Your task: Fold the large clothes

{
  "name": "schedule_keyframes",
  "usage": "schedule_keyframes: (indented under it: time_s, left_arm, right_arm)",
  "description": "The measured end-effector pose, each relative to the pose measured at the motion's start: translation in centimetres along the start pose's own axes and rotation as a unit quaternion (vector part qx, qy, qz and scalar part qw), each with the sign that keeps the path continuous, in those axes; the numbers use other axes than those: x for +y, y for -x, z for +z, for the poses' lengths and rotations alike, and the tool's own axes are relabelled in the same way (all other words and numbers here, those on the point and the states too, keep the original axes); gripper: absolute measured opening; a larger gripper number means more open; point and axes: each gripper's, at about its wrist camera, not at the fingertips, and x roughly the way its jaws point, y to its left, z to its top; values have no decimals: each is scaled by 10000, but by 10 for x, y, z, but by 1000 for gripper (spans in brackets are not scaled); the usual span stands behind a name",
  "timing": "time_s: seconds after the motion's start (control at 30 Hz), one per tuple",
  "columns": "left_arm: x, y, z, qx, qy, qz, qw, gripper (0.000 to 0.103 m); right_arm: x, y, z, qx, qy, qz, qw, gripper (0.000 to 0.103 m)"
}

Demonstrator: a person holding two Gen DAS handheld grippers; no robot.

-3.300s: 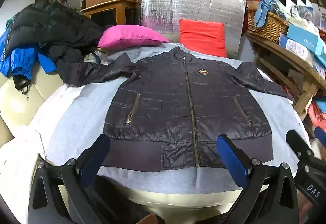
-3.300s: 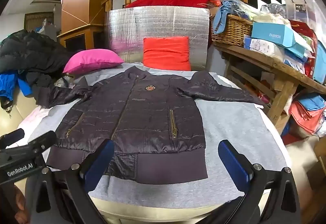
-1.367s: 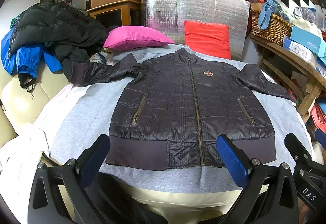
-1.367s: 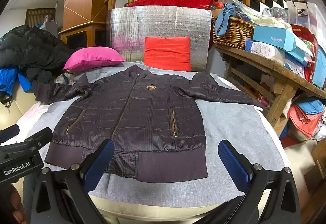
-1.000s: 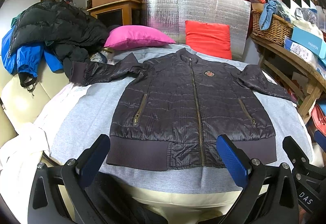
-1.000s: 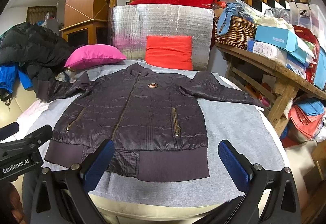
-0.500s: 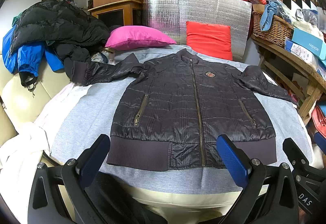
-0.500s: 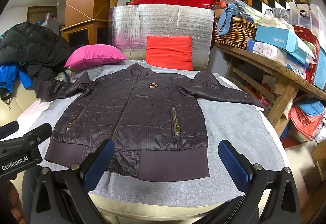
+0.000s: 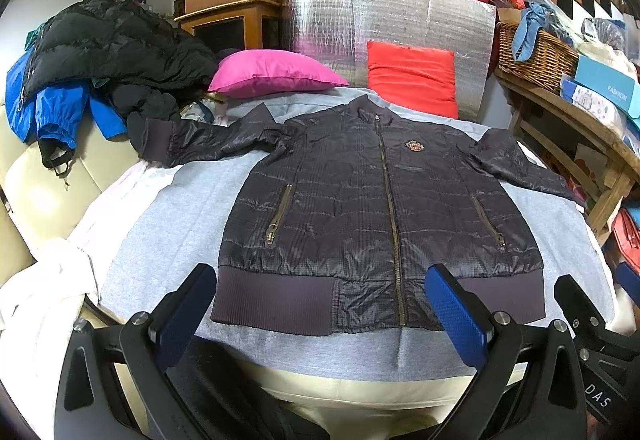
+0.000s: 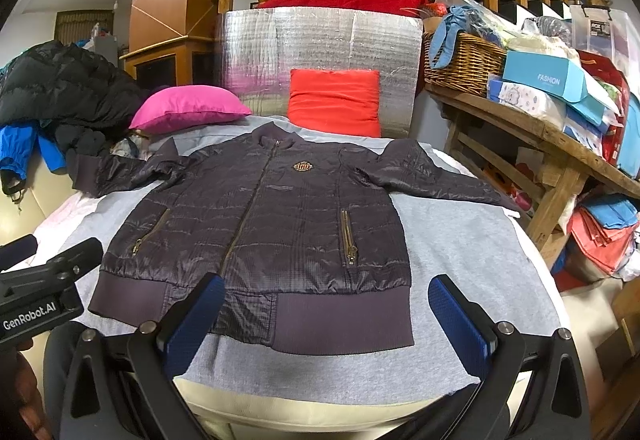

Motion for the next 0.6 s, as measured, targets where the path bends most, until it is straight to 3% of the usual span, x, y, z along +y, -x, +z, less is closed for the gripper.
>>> schedule_keyframes:
  time_s: [0.3,0.43,0.6]
  left_arm:
    - [0,-35,-11,350,-59,186,9992,103]
    - [2,-62,-16,584,-101,199,9980,103]
    - [3,-97,-19,862,-131,199,9960,103]
  right_arm:
    - [-5,-16,-14,266,-133,562,9980,103]
    - [-23,-39,-28,537,-622,935,9922,103]
    - [-71,-69,-50,782,-1662,1299,9744,103]
